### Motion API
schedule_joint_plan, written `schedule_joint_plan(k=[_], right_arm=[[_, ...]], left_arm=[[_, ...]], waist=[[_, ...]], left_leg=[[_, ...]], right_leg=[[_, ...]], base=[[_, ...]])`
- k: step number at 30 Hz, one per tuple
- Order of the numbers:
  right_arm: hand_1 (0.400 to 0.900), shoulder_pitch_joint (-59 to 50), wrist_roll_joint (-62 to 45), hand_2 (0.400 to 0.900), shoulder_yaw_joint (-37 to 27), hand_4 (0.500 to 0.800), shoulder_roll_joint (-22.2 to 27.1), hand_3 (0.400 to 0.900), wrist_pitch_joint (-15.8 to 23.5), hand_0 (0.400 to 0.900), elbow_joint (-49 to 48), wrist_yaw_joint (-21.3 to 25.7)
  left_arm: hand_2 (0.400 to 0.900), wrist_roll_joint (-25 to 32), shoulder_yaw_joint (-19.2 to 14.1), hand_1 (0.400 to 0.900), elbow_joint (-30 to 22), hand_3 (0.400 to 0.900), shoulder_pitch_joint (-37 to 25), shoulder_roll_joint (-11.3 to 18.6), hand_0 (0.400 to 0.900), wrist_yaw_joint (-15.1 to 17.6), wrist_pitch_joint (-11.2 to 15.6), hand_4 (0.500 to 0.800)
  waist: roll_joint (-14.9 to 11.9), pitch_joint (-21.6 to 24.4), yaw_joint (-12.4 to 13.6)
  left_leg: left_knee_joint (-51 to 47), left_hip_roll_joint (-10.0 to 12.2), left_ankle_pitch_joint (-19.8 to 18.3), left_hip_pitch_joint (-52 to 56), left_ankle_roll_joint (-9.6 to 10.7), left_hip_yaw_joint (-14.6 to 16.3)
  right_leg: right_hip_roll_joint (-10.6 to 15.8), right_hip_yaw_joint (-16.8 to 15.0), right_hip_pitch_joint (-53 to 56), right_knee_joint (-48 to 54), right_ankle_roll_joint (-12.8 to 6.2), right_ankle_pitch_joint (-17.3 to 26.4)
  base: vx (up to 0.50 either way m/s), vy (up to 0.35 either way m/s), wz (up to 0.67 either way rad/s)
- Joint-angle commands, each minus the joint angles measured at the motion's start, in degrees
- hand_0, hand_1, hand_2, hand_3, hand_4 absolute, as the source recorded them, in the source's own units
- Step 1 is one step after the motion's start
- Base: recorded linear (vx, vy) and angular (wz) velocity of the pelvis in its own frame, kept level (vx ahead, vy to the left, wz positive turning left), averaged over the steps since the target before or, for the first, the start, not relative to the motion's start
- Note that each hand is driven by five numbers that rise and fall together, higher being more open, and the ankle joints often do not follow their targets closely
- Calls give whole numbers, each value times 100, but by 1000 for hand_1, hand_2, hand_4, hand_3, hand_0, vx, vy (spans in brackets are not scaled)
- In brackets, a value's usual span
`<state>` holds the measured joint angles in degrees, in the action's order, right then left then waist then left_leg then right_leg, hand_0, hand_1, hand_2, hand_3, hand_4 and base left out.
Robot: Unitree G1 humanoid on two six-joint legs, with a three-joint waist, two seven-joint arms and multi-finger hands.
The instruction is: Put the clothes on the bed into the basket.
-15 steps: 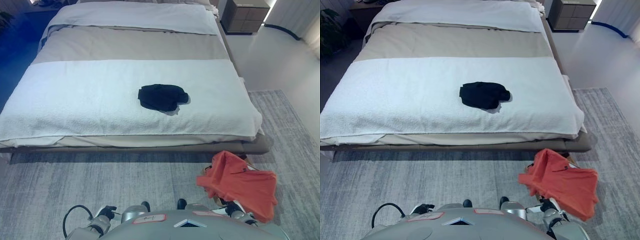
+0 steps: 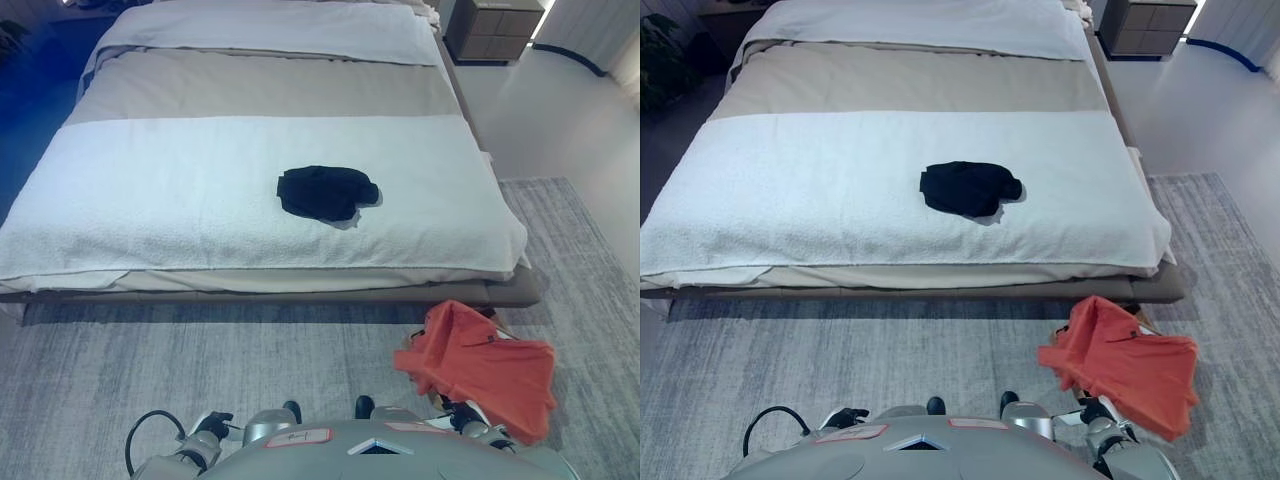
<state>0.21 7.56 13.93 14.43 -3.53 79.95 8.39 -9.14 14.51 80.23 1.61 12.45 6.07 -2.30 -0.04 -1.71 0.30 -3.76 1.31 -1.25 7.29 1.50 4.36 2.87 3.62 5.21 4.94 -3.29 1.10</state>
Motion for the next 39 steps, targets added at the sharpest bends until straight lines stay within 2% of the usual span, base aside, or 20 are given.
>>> schedule_joint_plan(k=[1,13,20,23,25,27,29,30,31,34,37,39], right_arm=[[900,-422,178,900,271,800,181,900,-53,900,343,130],[900,-448,-55,900,140,800,202,900,-59,900,336,62],[900,-625,-54,900,229,800,229,900,-87,900,293,41],[900,-654,-52,900,288,800,216,900,-62,900,275,29],[900,-624,-87,900,276,800,226,900,-49,900,274,19],[900,-611,-122,900,247,800,283,900,-58,900,268,47],[900,-674,-131,900,268,800,360,900,-85,900,290,57],[900,-701,-142,900,272,800,378,900,-90,900,301,43],[900,-695,-120,900,288,800,377,900,-94,900,317,31],[900,-629,-46,900,359,800,373,900,-109,900,348,13],[900,-610,-50,900,376,800,361,900,-89,900,319,57],[900,-620,-52,900,393,800,338,900,-82,900,313,78]], left_arm=[[900,-48,-98,900,313,900,-236,45,900,105,3,800],[900,17,-58,900,246,900,-257,-6,900,55,16,800],[900,222,-134,900,263,900,-354,39,900,91,-21,800],[900,360,-181,900,235,900,-416,63,900,96,-33,800],[900,483,-281,900,204,900,-439,58,900,110,-31,800],[900,601,-314,900,172,900,-470,3,900,119,-44,800],[900,732,-324,900,173,900,-521,-23,900,143,-25,800],[900,784,-360,900,188,900,-509,-22,900,146,-20,800],[900,781,-379,900,203,900,-481,-16,900,142,-13,800],[900,751,-375,900,233,900,-337,-17,900,134,-16,800],[900,799,-425,900,318,900,-224,-34,900,164,-26,800],[900,852,-486,900,331,900,-188,-28,900,198,-41,800]], waist=[[-111,51,-30],[-75,21,-47],[-56,-217,-88],[-164,-346,-89],[-284,-491,-14],[-332,-686,94],[-325,-805,225],[-320,-785,271],[-305,-738,320],[-183,-631,553],[-186,-638,782],[-196,-593,852]], left_leg=[[-124,-324,113,-321,-11,-446],[-124,-304,88,-285,-22,-424],[-124,-149,166,-370,-22,-424],[595,-98,-38,-672,-1,-455],[1619,-163,-249,-1083,28,-409],[2671,-286,-52,-1665,21,-455],[2827,-668,79,-2186,-24,-727],[2716,-769,84,-2457,-53,-732],[2428,-721,158,-2633,-61,-700],[1131,-364,934,-2932,26,-696],[140,-121,1310,-3234,183,-938],[-15,132,1470,-3421,336,-923]], right_leg=[[-150,204,-109,-15,-162,5],[-152,238,-115,-132,-152,-55],[-281,180,-563,-734,-20,-286],[-351,103,-653,-972,82,-413],[-383,53,-574,-1011,178,-471],[-376,66,-443,-960,255,-485],[-360,36,-351,-904,286,-541],[-366,17,-279,-874,268,-594],[-395,-19,-198,-841,240,-648],[-625,-267,234,-729,242,-900],[-663,-698,670,-738,263,-1232],[-648,-918,857,-770,241,-1403]], base=[[0,0,0],[0,-1,0],[-21,-52,-4],[3,-162,6],[19,-196,6],[19,-165,-6],[98,-80,-21],[224,-37,-21],[313,-4,-27],[407,36,-45],[412,34,-52],[382,57,-43]])
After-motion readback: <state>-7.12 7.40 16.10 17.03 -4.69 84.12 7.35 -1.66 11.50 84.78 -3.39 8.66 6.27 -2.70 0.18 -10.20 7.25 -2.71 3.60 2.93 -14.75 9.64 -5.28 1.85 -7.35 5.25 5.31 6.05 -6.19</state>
